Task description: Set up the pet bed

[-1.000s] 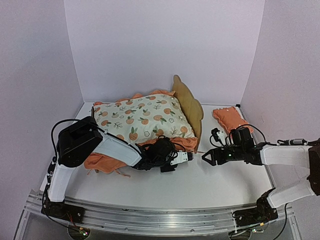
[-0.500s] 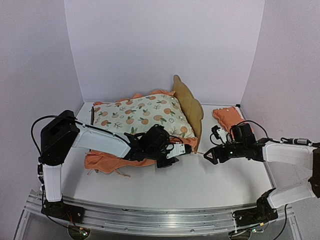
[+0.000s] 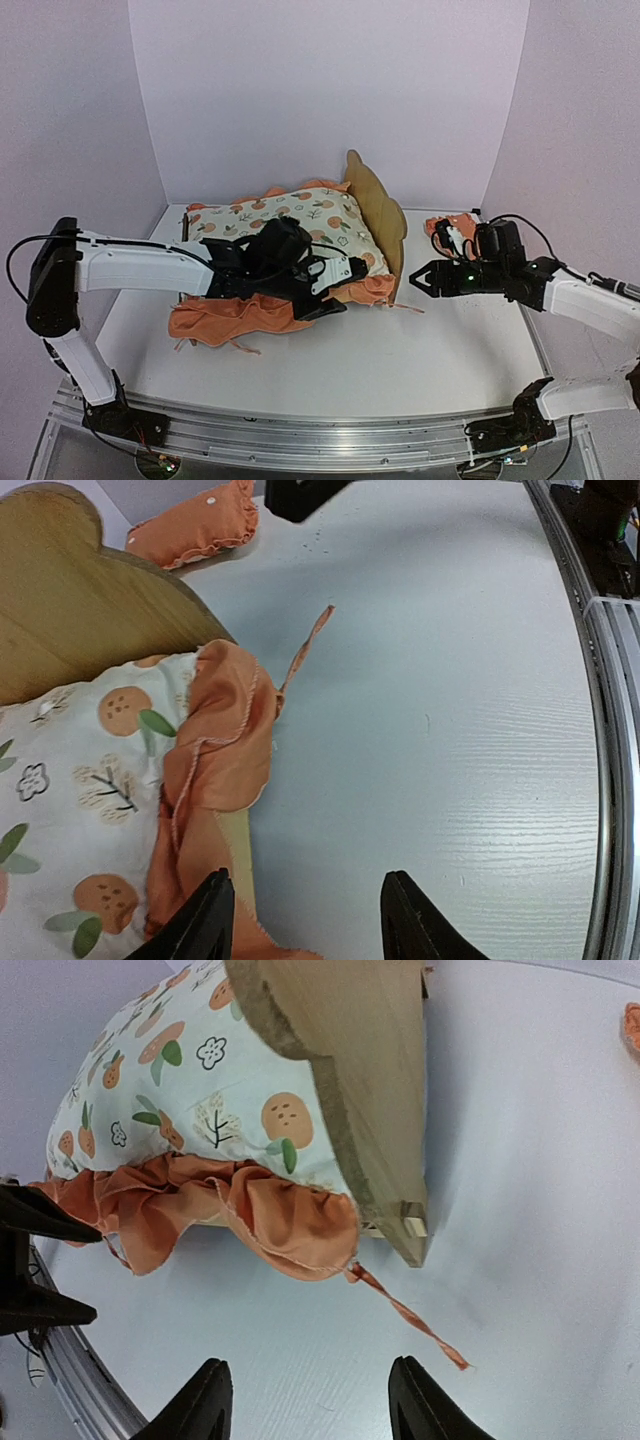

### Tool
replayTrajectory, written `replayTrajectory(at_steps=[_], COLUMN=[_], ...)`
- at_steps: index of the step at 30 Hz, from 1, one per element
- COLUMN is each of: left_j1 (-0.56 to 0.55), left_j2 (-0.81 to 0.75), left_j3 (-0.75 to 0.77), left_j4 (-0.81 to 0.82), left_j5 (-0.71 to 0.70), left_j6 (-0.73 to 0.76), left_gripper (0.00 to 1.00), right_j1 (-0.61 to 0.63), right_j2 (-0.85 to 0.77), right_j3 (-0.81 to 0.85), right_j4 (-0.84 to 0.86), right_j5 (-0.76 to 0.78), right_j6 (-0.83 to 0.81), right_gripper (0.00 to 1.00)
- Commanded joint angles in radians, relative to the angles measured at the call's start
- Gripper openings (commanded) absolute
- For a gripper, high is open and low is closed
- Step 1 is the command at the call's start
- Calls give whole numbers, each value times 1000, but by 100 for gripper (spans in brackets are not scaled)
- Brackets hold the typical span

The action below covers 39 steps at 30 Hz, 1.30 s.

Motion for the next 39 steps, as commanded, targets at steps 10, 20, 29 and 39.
replayTrajectory(at_steps=[10, 20, 29, 39], left_j1=[348, 483, 482, 482], left_j2=[-437, -638, -675, -669], left_j3=[-293, -499, -602, -666], left_j4=[-15, -37, 26, 57], left_j5=[-98, 63, 205, 237], left_j6=[-98, -88, -62, 29], left_gripper=[62, 64, 62, 61], right_j1=[183, 258, 475, 458], right_j2=[313, 411, 393, 655], right_j3=[122, 185, 413, 686], right_j4=[169, 180, -207, -237], right_j5=[326, 356, 722, 644], right_j6=[394, 477, 276, 13], right_gripper=[57, 51, 61, 65])
